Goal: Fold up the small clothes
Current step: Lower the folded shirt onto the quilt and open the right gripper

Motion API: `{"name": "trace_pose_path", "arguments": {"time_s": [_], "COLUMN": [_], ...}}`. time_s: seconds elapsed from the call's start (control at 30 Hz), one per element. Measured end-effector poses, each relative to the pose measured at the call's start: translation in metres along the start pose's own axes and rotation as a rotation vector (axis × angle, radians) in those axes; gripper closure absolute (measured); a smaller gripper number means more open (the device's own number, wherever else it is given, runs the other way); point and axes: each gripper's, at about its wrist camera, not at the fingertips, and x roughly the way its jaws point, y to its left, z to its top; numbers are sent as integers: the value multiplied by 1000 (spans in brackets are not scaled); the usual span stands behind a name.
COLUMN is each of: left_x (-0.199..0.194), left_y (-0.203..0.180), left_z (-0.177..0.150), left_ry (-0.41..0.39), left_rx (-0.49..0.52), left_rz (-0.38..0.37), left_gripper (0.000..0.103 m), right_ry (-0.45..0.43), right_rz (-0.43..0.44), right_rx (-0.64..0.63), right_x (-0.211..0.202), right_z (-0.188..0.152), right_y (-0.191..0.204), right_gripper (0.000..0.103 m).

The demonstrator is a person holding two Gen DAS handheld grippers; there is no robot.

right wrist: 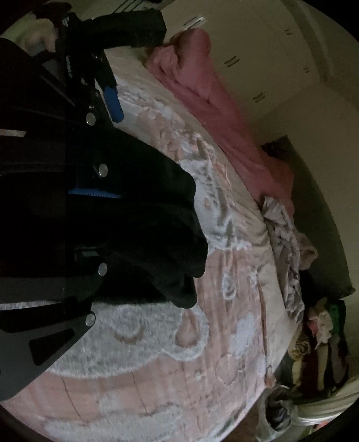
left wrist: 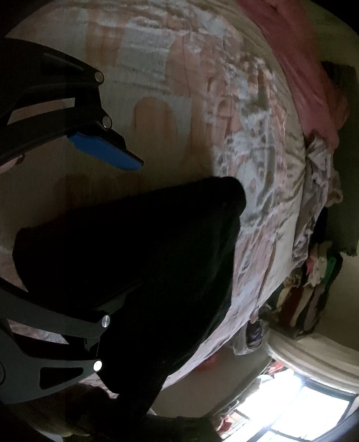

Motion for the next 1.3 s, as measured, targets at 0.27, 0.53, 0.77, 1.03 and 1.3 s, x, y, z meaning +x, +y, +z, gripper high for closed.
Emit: {"name": "trace_pose_path", "arguments": {"time_s": [0.27,0.53,0.77,1.03,1.3], "left_x": [15,13,3,-5,-6], "left_y": [-7,-8,-11,-18,-18], "left_z": [-11,-15,-18,-25,-28], "left_ry": [37,36,34,34,37], "left_rx": [14,19,31,54,43], "left_rz": [29,30,22,17,11], "left_gripper": [33,32,32,32,31], "right_ry": [101,88,98,81,36], "right_rz": [-22,-1,18,-99,-142], "right_rx": [133,138,162,58,80], "right_x": [16,-9,-21,-28,-31], "right_z": [-17,-29,-41,-53,-63], "right_y": [-38,-32,-29,-8,-14], "right_gripper": [53,48,46,70,52]}}
